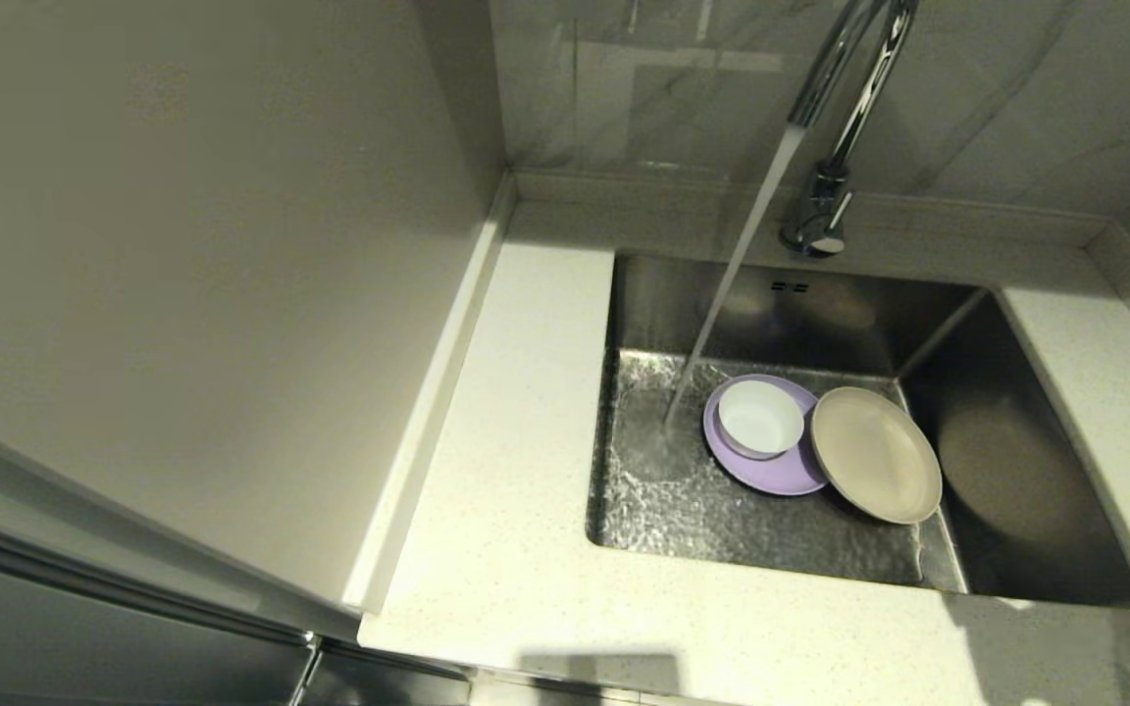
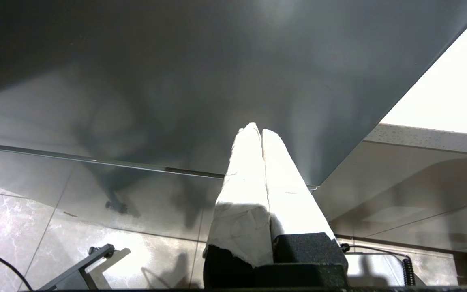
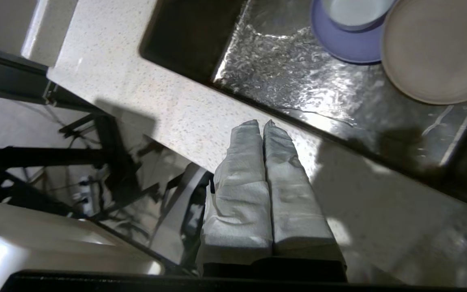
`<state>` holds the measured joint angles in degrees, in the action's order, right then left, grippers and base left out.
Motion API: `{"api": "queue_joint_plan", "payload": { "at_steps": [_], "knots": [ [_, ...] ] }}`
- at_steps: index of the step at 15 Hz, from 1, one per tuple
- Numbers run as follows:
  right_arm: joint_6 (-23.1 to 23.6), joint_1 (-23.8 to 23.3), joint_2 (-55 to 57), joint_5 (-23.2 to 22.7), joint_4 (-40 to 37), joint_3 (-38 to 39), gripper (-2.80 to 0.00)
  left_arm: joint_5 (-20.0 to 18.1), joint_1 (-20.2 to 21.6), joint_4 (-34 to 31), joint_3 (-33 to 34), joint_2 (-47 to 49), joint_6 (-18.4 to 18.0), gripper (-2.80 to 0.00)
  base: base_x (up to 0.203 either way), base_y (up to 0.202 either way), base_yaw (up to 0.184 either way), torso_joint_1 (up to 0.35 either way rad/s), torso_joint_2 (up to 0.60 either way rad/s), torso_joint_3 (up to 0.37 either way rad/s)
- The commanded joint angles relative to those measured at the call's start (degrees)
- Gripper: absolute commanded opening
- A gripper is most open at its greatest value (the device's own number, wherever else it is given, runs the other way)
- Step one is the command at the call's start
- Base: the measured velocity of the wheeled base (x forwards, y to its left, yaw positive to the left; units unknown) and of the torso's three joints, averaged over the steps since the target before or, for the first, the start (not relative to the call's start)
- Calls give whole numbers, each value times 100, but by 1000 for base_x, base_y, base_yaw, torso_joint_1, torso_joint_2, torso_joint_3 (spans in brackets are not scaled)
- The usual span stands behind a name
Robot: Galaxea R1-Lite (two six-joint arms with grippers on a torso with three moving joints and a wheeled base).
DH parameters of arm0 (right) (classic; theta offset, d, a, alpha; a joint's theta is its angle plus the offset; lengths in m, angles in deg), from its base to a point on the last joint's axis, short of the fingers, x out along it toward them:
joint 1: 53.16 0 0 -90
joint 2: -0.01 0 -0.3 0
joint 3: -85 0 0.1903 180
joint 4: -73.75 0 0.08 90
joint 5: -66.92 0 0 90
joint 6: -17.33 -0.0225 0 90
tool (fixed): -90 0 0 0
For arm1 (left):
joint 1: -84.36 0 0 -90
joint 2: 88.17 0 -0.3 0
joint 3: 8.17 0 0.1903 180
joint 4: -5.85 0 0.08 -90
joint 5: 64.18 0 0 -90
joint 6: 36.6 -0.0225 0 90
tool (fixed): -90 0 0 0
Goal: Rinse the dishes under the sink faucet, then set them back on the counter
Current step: Turn off the faucet
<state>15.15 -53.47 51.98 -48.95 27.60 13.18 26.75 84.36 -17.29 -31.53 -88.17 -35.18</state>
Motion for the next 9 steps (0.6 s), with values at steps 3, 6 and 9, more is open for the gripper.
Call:
{"api": "queue_joint_plan", "payload": {
  "at_steps": [3, 6, 9],
  "knots": [
    [-34, -21, 2017, -196, 331, -936, -280, 4, 0, 3, 0, -18, 7, -280, 0, 0, 0, 0, 0, 0],
    [-200, -18, 3319, -242, 2154, -1192, -280, 4, 0, 3, 0, -18, 7, -280, 0, 0, 0, 0, 0, 0],
    [-1412, 93, 3910, -272, 2766, -1812, -280, 4, 0, 3, 0, -18, 7, -280, 0, 0, 0, 0, 0, 0]
  ]
}}
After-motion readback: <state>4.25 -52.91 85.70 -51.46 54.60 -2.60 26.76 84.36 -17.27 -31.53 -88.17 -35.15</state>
